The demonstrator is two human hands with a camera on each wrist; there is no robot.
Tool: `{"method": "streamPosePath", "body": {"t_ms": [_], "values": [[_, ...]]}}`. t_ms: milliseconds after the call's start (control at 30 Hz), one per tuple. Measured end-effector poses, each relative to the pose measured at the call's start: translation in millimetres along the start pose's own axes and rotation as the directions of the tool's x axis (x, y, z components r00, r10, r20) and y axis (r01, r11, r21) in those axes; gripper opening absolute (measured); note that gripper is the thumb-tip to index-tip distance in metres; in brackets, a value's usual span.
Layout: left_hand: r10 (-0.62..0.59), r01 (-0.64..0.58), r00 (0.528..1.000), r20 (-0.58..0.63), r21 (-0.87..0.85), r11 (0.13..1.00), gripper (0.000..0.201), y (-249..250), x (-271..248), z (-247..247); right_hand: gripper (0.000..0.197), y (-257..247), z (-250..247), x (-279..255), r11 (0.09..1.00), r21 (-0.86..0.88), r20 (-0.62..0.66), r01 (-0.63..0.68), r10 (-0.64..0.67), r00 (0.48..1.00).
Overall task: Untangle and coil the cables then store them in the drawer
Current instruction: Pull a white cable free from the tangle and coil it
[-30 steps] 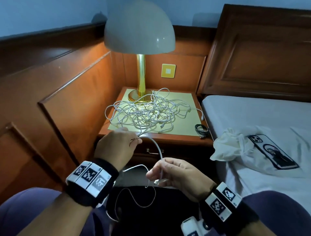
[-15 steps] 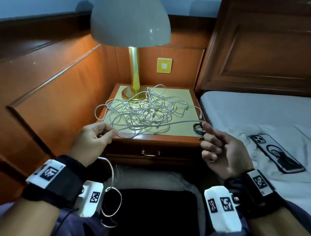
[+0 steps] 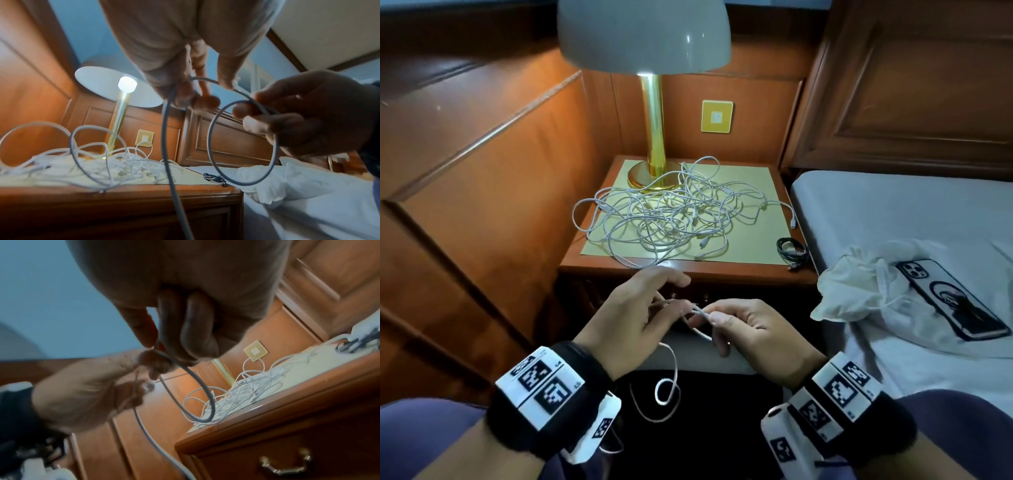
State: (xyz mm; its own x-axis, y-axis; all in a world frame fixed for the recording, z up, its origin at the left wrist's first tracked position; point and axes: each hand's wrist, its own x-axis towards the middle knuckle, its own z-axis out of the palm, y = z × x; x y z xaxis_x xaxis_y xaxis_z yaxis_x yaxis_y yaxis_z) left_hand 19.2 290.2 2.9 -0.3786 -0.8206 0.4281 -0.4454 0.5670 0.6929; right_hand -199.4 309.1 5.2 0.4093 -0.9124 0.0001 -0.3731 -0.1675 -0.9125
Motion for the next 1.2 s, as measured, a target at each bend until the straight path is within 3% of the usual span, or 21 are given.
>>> {"method": "streamPosePath", "body": {"t_ms": [133,233,300,367,467,600,700,833,933,1000,1200], "values": [[-0.149,0.159,0.982,0.118,-0.079,0.984,0.021,-5,-1,1,0.044,0,1,4,0.902,0.420,0.012,-0.104,0.109,0.994],[-0.211,0.214,0.975,0.068,-0.045,0.976,0.021,-8,2,-2,0.055,3,1,7,0.750,0.631,0.104,-0.196,0.169,0.980],[-0.232,0.232,0.973,0.003,-0.053,0.971,0.019,-7,4,-3,0.051,3,-1,6,0.657,0.719,0.171,-0.229,0.152,0.973],[-0.282,0.278,0.959,-0.021,-0.116,0.954,0.016,-4,6,-1,0.044,2,-4,2,0.690,0.693,0.183,-0.211,0.115,0.976],[-0.375,0.357,0.927,-0.010,-0.282,0.891,0.017,-2,7,3,0.038,1,-6,1,0.768,0.603,0.145,-0.216,0.161,0.976],[-0.433,0.418,0.899,0.068,-0.427,0.802,0.019,7,6,5,0.019,4,-3,4,0.907,0.394,-0.028,-0.145,0.170,0.985],[-0.425,0.430,0.898,0.111,-0.423,0.798,0.021,9,6,4,0.006,7,0,6,0.964,0.238,-0.140,-0.121,0.158,0.978],[-0.423,0.442,0.894,0.148,-0.445,0.779,0.021,10,6,7,0.011,8,3,6,0.994,-0.034,-0.327,-0.100,0.083,0.941],[-0.409,0.422,0.902,0.138,-0.476,0.772,0.021,13,6,10,0.010,12,4,8,0.992,-0.086,-0.418,-0.096,0.052,0.907],[-0.396,0.389,0.914,0.082,-0.450,0.804,0.019,11,7,10,0.016,14,3,9,0.994,-0.072,-0.397,-0.086,0.051,0.916],[-0.397,0.348,0.914,-0.079,-0.348,0.871,0.020,0,8,3,0.009,7,0,5,0.973,0.204,-0.180,-0.110,0.147,0.973]]}}
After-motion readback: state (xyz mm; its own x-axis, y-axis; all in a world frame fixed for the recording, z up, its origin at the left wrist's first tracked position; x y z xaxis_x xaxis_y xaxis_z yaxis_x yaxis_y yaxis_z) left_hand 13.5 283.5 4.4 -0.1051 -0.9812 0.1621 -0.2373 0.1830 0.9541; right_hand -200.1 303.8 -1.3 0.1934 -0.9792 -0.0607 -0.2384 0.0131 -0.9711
